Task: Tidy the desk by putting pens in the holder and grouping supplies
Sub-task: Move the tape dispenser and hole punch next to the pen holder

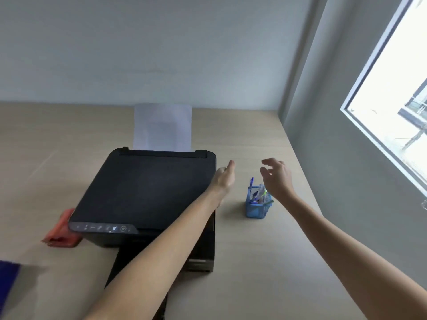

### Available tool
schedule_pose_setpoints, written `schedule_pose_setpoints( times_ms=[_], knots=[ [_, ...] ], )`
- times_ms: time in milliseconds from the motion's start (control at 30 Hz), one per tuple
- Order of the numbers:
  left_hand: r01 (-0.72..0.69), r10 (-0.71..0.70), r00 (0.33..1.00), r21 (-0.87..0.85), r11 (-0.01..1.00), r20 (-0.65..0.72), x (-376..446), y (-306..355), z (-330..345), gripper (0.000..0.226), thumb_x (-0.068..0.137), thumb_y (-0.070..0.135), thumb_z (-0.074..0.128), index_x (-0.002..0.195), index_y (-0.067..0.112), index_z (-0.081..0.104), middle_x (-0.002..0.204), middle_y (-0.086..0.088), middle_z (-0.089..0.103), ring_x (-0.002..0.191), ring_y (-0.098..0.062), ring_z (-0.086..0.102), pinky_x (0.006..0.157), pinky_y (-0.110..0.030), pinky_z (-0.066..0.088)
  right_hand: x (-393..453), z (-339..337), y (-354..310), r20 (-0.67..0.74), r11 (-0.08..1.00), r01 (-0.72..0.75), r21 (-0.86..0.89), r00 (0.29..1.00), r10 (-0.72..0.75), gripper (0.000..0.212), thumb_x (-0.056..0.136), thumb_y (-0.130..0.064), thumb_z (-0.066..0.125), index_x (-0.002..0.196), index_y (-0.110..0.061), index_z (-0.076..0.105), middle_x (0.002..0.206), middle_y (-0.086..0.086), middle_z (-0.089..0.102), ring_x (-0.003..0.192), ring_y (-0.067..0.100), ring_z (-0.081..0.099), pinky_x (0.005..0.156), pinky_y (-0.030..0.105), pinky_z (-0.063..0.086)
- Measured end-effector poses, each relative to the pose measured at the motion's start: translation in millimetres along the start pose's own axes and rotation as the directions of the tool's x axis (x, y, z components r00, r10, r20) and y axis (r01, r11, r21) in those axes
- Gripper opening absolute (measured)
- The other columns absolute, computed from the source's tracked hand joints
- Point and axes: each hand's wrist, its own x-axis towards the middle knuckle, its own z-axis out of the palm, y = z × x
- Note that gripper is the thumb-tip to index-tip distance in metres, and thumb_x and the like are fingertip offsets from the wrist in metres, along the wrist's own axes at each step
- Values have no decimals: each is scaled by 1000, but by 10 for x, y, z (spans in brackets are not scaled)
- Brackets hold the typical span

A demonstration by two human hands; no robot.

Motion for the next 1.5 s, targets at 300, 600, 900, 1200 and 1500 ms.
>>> schedule_pose_setpoints(
  times_ms=[300,600,900,1200,1500],
  knots=[
    [-67,69,954,18,998,-293,-1010,-429,-2098,30,98,35,41,73,25,53,100,-5,61,110,-27,64,100,-44,48,-636,1180,-1701,224,969,230,92,943,-245,33,86,-22,55,118,-17,62,110,11,63,105,29,60,85,30,44],
    [370,-55,706,302,879,-706,-1745,-1848,-4223,48,93,24,54,135,3,47,138,-17,52,130,-31,46,105,-38,39,-1687,2868,-3083,485,918,321,235,780,-397,34,91,-14,53,124,-12,57,126,10,58,89,15,56,84,30,47],
    [595,-229,726,425,682,-648,-1943,-2770,-5232,19,76,26,71,82,15,58,86,-6,58,83,-29,59,65,-27,39,-2334,4390,-3404,746,913,-373,165,653,132,42,86,-12,53,126,-6,42,118,10,56,90,28,64,82,31,55],
    [516,-215,719,301,802,-661,-2069,-2898,-5416,12,72,26,72,81,22,65,66,1,56,71,-25,56,50,-24,35,-2281,4688,-3251,763,730,-660,178,561,321,41,89,-1,52,129,-5,43,99,13,61,80,27,69,73,39,62],
    [316,-354,713,-173,933,-606,-2434,-2368,-5491,47,51,30,84,92,10,72,95,-12,72,95,-33,68,73,-37,52,-2205,4073,-3608,815,707,-626,330,567,122,39,83,10,61,121,4,53,109,17,57,65,23,64,72,37,62]
  ],
)
